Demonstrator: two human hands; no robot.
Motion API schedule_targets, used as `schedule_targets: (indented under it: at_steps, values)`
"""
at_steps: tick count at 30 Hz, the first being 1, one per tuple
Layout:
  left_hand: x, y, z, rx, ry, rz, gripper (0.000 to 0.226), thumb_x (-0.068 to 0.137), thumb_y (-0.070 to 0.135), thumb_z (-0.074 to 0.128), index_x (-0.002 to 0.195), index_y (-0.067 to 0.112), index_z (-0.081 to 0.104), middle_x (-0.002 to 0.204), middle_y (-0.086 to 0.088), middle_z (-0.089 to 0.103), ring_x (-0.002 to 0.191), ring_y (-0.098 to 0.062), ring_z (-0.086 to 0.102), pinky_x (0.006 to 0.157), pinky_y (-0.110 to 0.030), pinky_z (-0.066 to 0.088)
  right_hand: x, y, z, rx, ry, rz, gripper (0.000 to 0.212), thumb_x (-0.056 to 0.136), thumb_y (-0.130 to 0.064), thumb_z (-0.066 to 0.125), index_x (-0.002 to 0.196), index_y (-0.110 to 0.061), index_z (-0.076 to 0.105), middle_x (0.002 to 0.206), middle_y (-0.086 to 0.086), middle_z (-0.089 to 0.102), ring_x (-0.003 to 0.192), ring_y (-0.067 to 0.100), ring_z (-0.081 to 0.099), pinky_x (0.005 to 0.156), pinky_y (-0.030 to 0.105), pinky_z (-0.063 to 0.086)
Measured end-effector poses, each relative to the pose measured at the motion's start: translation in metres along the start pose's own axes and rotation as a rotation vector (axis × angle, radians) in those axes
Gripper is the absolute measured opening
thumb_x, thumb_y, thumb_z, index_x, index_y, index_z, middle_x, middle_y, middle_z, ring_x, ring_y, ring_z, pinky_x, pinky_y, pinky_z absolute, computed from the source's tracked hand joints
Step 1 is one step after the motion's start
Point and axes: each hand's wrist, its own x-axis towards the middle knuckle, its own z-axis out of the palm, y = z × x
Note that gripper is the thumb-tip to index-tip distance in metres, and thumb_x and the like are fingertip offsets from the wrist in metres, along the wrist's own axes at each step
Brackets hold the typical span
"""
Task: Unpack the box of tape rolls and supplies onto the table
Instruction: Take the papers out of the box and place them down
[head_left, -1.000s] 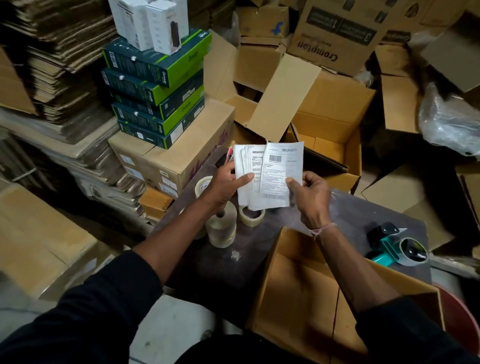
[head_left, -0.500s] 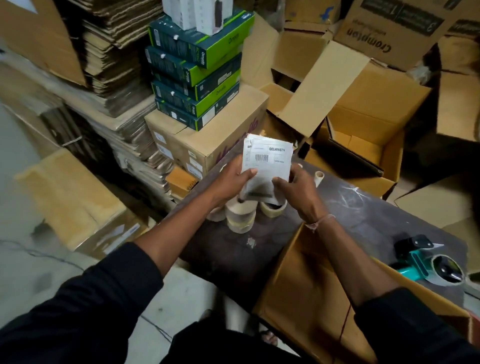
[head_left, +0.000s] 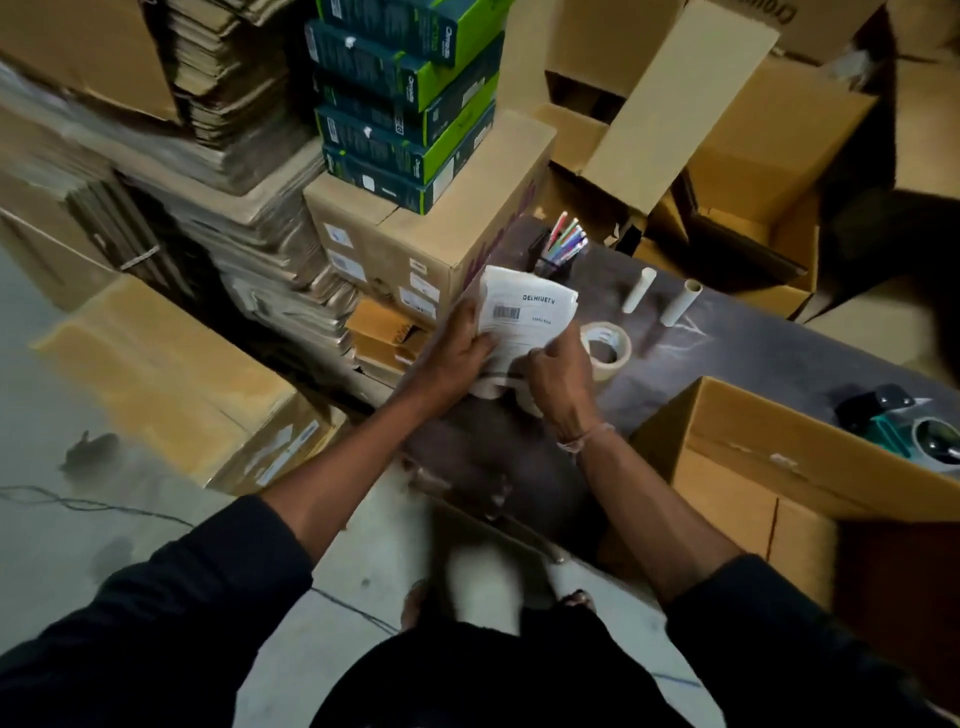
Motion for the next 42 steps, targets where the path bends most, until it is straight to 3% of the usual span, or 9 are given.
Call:
schedule_targets:
  at_steps: [4,8,11,14,24,28,31,35,42]
  values:
    - [-0.019,-0.034,-0.02,0.093,-0.048,-0.019,0.04,0.096,0.02,0.058,0.134,0.012,0.048,0.133,-0.012,0.057,0.125,-0.024,0.055,0.107,-0.047,0.045,-0.035,0.02,0.034,0.014,0.044,0.062,0.055,0.073,-0.006,0.057,0.122,-0.031,0.053,0.111,-0.002,0.07,0.1,0.019,0.068,0.086,0.046,0.059]
    - [-0.035,-0.073,-0.016,0.207,-0.09,-0.045,0.051,0.091,0.049,0.056,0.137,0.029,0.046,0.136,-0.007,0.058,0.126,-0.027,0.055,0.108,-0.046,0.045,-0.063,0.033,0.047,0.049,0.089,0.096,0.045,0.085,0.01,0.053,0.127,-0.005,0.057,0.116,0.007,0.069,0.1,0.011,0.063,0.085,0.013,0.054]
    - [-0.045,-0.087,0.0,0.15,-0.081,-0.089,0.053,0.099,0.017,0.061,0.147,0.005,0.043,0.139,-0.009,0.054,0.132,-0.023,0.049,0.113,-0.029,0.033,-0.067,0.056,0.055,0.057,0.122,0.162,0.043,0.086,0.008,0.053,0.127,-0.006,0.057,0.119,0.007,0.068,0.106,0.015,0.062,0.09,0.021,0.054]
    - [-0.05,-0.104,0.018,0.099,-0.081,-0.136,0.058,0.1,0.008,0.057,0.152,0.003,0.033,0.149,-0.013,0.047,0.139,-0.025,0.043,0.116,-0.028,0.028,-0.07,0.079,0.064,0.019,0.115,0.181,0.041,0.089,0.009,0.051,0.128,-0.002,0.054,0.118,0.004,0.064,0.106,0.012,0.058,0.083,0.006,0.051]
    - [-0.06,-0.125,0.036,0.098,-0.091,-0.182,0.046,0.104,0.008,0.045,0.149,0.008,0.034,0.147,-0.013,0.05,0.136,-0.026,0.047,0.102,-0.024,0.033,-0.071,0.119,0.066,-0.105,-0.023,0.187,0.035,0.091,-0.003,0.054,0.125,-0.012,0.053,0.127,0.009,0.064,0.118,0.022,0.058,0.105,0.045,0.048]
    - [-0.055,-0.127,0.023,0.044,-0.123,-0.188,0.048,0.1,0.007,0.053,0.145,0.01,0.038,0.143,-0.01,0.054,0.131,-0.026,0.053,0.106,-0.043,0.047,-0.066,0.095,0.049,-0.273,-0.135,0.132,0.041,0.093,-0.001,0.051,0.132,-0.011,0.048,0.127,0.008,0.062,0.112,0.021,0.058,0.09,0.03,0.05]
    - [-0.057,-0.129,0.004,-0.143,-0.079,-0.301,0.049,0.098,0.009,0.06,0.141,0.012,0.037,0.136,-0.008,0.055,0.119,-0.022,0.059,0.083,-0.036,0.062,-0.052,0.077,0.038,-0.52,-0.338,0.082,0.046,0.098,-0.007,0.054,0.143,-0.009,0.043,0.124,0.009,0.059,0.11,0.025,0.055,0.084,0.016,0.035]
    - [-0.053,-0.143,-0.018,-0.223,-0.042,-0.389,0.028,0.093,0.01,0.069,0.116,0.012,0.053,0.122,-0.017,0.062,0.102,-0.026,0.07,0.069,-0.031,0.064,-0.027,0.074,0.044,-0.817,-0.499,0.005,0.05,0.098,-0.013,0.054,0.146,-0.009,0.041,0.128,0.017,0.064,0.111,0.036,0.062,0.081,0.031,0.043]
    - [-0.052,-0.15,-0.022,-0.298,0.047,-0.586,0.027,0.086,0.001,0.075,0.104,0.006,0.056,0.118,-0.017,0.067,0.097,-0.028,0.073,0.068,-0.032,0.064,-0.019,0.107,0.053,-0.357,-0.173,0.451,0.033,0.083,-0.015,0.069,0.114,-0.005,0.068,0.115,0.013,0.072,0.102,0.028,0.067,0.093,0.041,0.056]
